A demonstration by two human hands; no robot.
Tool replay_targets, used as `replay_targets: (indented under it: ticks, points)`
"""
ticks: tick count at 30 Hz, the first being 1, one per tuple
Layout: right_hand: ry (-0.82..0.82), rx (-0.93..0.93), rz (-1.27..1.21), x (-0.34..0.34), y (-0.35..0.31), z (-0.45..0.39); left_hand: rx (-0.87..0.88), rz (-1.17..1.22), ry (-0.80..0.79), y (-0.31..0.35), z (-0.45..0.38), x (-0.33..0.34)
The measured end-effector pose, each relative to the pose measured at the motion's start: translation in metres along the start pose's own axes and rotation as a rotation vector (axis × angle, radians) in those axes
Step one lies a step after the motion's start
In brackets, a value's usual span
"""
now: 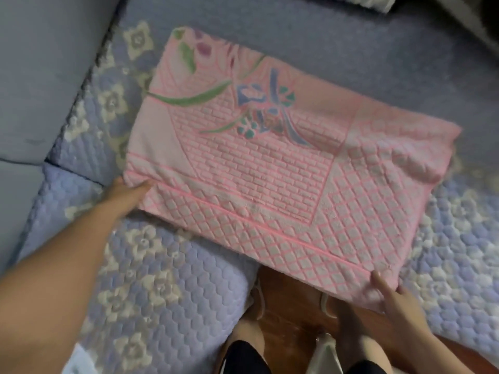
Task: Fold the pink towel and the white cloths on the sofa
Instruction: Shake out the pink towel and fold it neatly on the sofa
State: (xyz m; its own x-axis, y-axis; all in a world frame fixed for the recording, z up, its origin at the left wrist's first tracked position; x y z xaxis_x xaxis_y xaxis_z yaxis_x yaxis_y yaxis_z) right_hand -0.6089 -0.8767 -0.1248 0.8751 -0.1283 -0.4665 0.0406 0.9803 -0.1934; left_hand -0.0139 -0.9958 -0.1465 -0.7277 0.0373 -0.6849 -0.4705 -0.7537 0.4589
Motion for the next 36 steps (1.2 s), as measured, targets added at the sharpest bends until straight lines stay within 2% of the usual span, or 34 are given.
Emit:
replay_targets:
  ticks: [4, 6, 8, 11, 12, 15, 16, 19, 21, 24, 25, 26, 27, 29, 30, 31, 33, 36]
  points:
    - [-0.185, 0.178, -0.276, 0.016, 0.019, 0.013, -0.037, 0.184, -0.081, -0.036, -0.032, -0.012]
    - [-0.253, 0.178, -0.366, 0.016, 0.019, 0.023, -0.034, 0.332, -0.154, -0.026, -0.019, -0.021]
    - [-0.290, 0.143, -0.440, 0.011, 0.011, 0.040, -0.006, 0.403, -0.162, -0.009, 0.003, -0.038]
    - [-0.310, 0.121, -0.436, 0.003, 0.019, 0.071, 0.019, 0.510, -0.151, -0.022, 0.029, -0.077]
    - [-0.312, 0.167, -0.387, 0.005, 0.030, 0.081, 0.035, 0.439, -0.111, -0.036, 0.034, -0.091]
    - [-0.307, 0.330, -0.244, 0.025, 0.077, 0.096, 0.011, -0.136, -0.007, -0.093, 0.053, -0.116]
    - [-0.292, 0.377, -0.193, 0.036, 0.090, 0.099, 0.001, -0.260, 0.007, -0.109, 0.060, -0.113]
    - [-0.211, 0.481, -0.141, 0.063, 0.125, 0.089, -0.080, -0.432, -0.030, -0.146, 0.076, -0.096]
    - [-0.124, 0.522, -0.135, 0.074, 0.138, 0.077, -0.082, -0.574, 0.004, -0.157, 0.086, -0.092]
    - [0.172, 0.447, 0.132, 0.078, 0.121, 0.079, -0.026, -0.719, 0.107, -0.140, 0.090, -0.094]
    - [0.220, 0.409, 0.182, 0.084, 0.107, 0.094, -0.021, -0.644, 0.089, -0.128, 0.093, -0.096]
    - [0.161, 0.386, 0.136, 0.096, 0.099, 0.110, -0.030, -0.423, 0.079, -0.107, 0.100, -0.098]
    - [-0.023, 0.426, 0.007, 0.118, 0.094, 0.133, -0.069, -0.084, 0.077, -0.087, 0.106, -0.102]
    - [-0.562, 0.646, -0.252, 0.178, 0.088, 0.193, -0.217, 0.628, -0.006, -0.040, 0.125, -0.112]
    - [-0.790, 0.728, -0.381, 0.206, 0.087, 0.219, -0.212, 0.846, -0.051, -0.015, 0.131, -0.123]
    - [-0.938, 0.779, -0.538, 0.229, 0.086, 0.239, -0.166, 0.987, -0.088, 0.006, 0.132, -0.137]
    - [-1.081, 0.760, -0.905, 0.255, 0.073, 0.259, -0.038, 1.156, -0.121, 0.045, 0.130, -0.166]
    - [-1.057, 0.534, -1.400, 0.236, 0.037, 0.233, 0.064, 1.268, -0.077, 0.072, 0.109, -0.198]
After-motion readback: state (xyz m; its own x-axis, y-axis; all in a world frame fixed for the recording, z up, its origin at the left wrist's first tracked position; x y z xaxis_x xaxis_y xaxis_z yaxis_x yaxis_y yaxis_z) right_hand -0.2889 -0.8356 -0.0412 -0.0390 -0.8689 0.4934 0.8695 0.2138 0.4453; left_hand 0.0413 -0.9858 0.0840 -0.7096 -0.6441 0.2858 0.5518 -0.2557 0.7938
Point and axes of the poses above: each hand's wrist, its own z-axis away from the middle knuckle, its own x-axis out of the palm, y = z × x, the point moved 4 cm from there along -z, towards the middle knuckle, and after that the axes turned 13 degrees about x, right-handed, at the moved point
